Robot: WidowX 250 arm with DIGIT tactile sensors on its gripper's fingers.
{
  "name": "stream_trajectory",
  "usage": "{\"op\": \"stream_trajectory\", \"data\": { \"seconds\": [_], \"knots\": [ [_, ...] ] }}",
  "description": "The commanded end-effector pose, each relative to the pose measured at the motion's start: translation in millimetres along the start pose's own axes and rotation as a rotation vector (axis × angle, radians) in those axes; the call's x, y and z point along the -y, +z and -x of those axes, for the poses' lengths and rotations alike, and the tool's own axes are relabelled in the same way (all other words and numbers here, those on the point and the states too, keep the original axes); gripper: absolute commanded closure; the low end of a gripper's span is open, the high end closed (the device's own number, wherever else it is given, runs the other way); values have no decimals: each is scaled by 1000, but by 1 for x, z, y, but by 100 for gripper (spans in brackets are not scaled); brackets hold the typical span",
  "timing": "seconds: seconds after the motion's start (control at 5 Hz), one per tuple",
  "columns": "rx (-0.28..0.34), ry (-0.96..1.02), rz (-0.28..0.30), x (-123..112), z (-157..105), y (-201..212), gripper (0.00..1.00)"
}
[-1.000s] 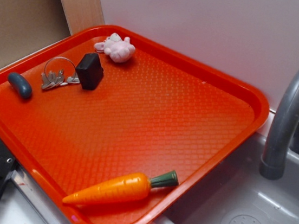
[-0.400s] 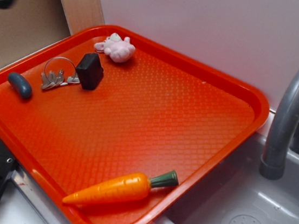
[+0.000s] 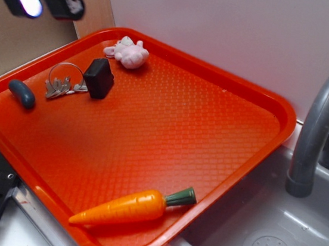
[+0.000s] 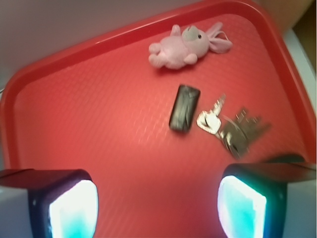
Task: Grab the black box.
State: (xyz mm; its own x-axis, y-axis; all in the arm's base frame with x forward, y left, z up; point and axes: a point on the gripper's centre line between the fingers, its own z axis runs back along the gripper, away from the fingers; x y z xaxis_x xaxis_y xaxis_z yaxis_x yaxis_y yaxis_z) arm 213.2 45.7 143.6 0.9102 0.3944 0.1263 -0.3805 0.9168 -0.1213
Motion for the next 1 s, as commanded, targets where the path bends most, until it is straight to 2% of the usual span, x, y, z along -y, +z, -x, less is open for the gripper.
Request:
{"op": "stream_trajectory", "data": {
  "seconds": [0.0,0.2,0.4,0.6,0.8],
  "knots": [
    [15,-103,-31,-20,-29,-85,0],
    [-81,-171,-80,-11,-32,-120,31],
    [-78,-166,-102,-14,-31,-114,100],
    [-33,-168,-69,-13,-40,-69,100],
    [-43,-262,44,0,-53,-22,100]
  ]
}}
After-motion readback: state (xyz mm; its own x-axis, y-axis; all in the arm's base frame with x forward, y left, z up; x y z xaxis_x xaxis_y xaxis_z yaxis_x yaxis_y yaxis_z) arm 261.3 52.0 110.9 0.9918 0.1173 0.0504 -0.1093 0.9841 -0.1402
